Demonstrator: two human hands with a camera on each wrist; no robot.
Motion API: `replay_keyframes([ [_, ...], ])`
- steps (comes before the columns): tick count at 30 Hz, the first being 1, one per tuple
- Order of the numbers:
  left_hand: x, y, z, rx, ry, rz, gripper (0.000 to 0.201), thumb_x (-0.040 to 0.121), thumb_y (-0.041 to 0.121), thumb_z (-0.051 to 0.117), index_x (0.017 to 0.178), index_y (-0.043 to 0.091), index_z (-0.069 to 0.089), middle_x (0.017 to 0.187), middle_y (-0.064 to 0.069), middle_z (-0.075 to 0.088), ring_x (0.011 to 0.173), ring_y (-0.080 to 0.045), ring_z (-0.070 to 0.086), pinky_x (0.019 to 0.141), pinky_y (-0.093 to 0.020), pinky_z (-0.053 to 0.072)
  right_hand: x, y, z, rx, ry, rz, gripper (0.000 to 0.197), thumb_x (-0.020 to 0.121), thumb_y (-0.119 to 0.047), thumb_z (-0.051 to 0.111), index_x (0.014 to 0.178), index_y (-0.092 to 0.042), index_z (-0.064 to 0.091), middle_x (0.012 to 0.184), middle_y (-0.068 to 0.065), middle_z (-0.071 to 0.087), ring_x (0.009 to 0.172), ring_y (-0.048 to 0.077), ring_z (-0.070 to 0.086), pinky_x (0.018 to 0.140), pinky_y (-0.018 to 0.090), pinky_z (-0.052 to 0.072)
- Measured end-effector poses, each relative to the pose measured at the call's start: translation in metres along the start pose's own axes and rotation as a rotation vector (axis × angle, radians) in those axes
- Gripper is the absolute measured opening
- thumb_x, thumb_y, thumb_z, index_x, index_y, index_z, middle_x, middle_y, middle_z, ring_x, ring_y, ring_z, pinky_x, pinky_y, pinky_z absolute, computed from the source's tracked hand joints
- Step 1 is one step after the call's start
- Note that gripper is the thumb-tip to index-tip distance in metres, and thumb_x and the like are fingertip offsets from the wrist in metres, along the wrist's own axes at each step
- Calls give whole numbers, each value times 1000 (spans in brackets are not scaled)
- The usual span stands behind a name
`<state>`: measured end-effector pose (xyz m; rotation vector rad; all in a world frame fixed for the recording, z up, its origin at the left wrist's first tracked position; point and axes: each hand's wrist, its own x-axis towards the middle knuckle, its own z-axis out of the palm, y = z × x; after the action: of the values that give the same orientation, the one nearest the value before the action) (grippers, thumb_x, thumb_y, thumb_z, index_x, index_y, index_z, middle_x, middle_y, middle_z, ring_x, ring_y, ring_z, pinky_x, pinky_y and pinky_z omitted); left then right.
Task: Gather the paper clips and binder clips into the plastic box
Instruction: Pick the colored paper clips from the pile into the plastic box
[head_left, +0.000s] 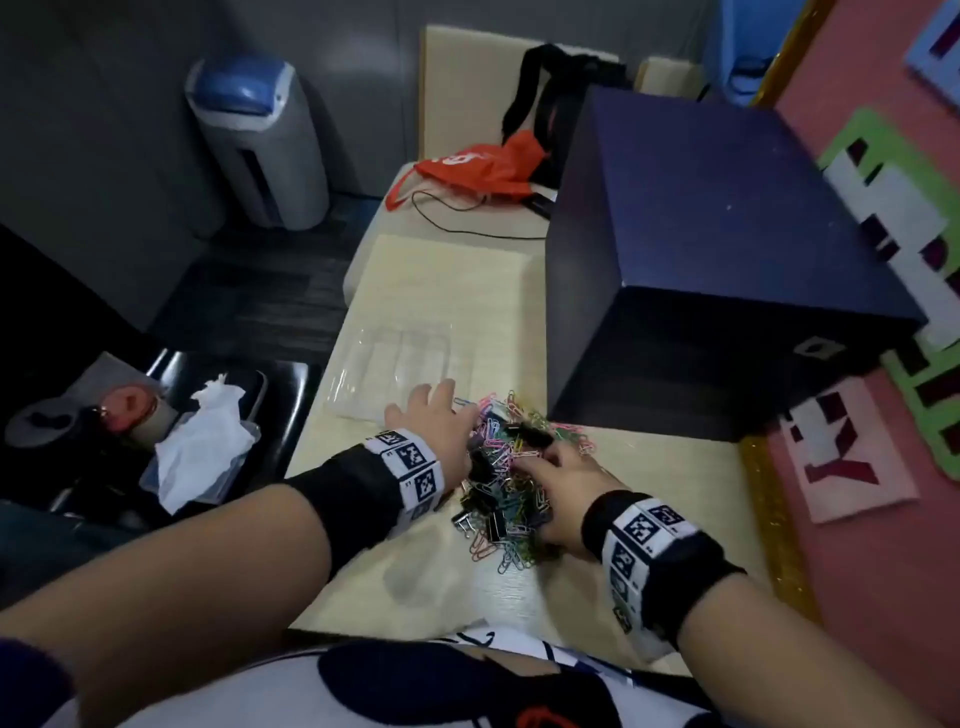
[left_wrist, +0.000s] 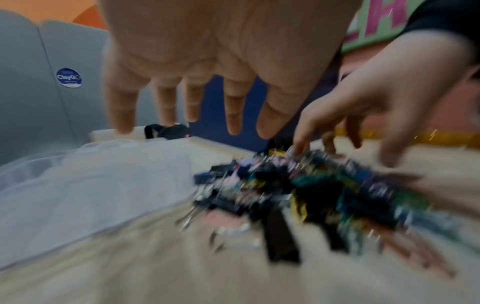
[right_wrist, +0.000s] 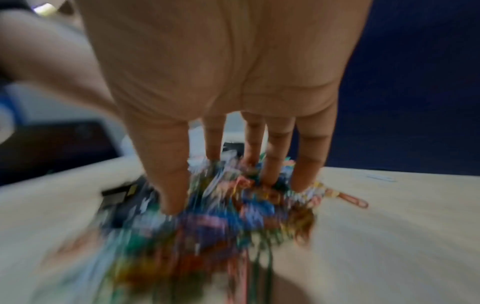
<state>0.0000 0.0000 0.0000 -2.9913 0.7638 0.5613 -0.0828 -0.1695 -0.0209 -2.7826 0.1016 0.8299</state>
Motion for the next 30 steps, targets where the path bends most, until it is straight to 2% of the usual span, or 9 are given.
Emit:
replay_keyframes([
  [4,1,-5,9,72,-98,-82,48,86,37,59,130,26,42,149,-8,25,137,-29,28,109,-58,26,-3,-5,15,-54,-39,39,78,84,-39,66,144,-48,17,157,-8,-5,143,41,7,110,52,31],
  [7,-1,4,15,69,-24,-56,51,84,31,60,131,25,42,153,-8,18,141,-30,19,112,-58,19,-2,3,23,-35,63,27,53,93,-25,53,140,-37,31,156,-1,6,140,40,14,110,49,33],
  [11,-4,27,20,112,93,159,45,84,30,54,128,21,47,141,-8,35,130,-30,32,106,-50,31,-2,19,30,17,148,73,40,90,-11,48,127,-25,43,143,8,25,127,38,33,103,43,41],
  [15,-3,59,33,93,19,309,48,86,36,54,130,20,46,132,-6,43,121,-28,39,98,-47,38,-2,32,25,122,245,91,41,82,-2,50,120,-17,52,127,8,39,111,31,50,94,31,41],
  [19,4,76,45,135,-102,273,64,81,44,64,136,21,37,133,-6,41,119,-32,41,93,-47,39,-5,48,17,236,371,201,26,86,-4,50,108,-16,56,117,7,45,95,28,57,80,26,41],
  [21,7,78,47,155,-76,251,60,81,31,65,134,20,39,131,-7,42,116,-35,43,91,-46,40,-4,56,18,253,400,260,29,85,-1,49,109,-16,55,116,8,45,91,29,57,77,27,43],
  [24,8,80,43,148,-49,275,42,87,8,52,128,13,44,122,-12,47,107,-38,48,86,-46,44,-1,59,22,284,315,353,37,89,-3,46,123,-17,49,126,10,40,106,31,53,91,34,46],
  [27,8,78,36,161,-57,337,33,87,-1,48,120,6,49,112,-14,51,98,-38,54,72,-42,46,1,50,25,323,276,371,45,94,-27,52,135,-16,41,136,10,35,123,30,43,103,37,39],
  [30,10,76,30,177,-83,404,27,89,1,47,115,4,53,106,-15,54,94,-35,60,70,-41,50,3,40,27,275,237,333,74,83,-45,66,142,-18,32,139,8,30,129,29,34,106,38,35],
])
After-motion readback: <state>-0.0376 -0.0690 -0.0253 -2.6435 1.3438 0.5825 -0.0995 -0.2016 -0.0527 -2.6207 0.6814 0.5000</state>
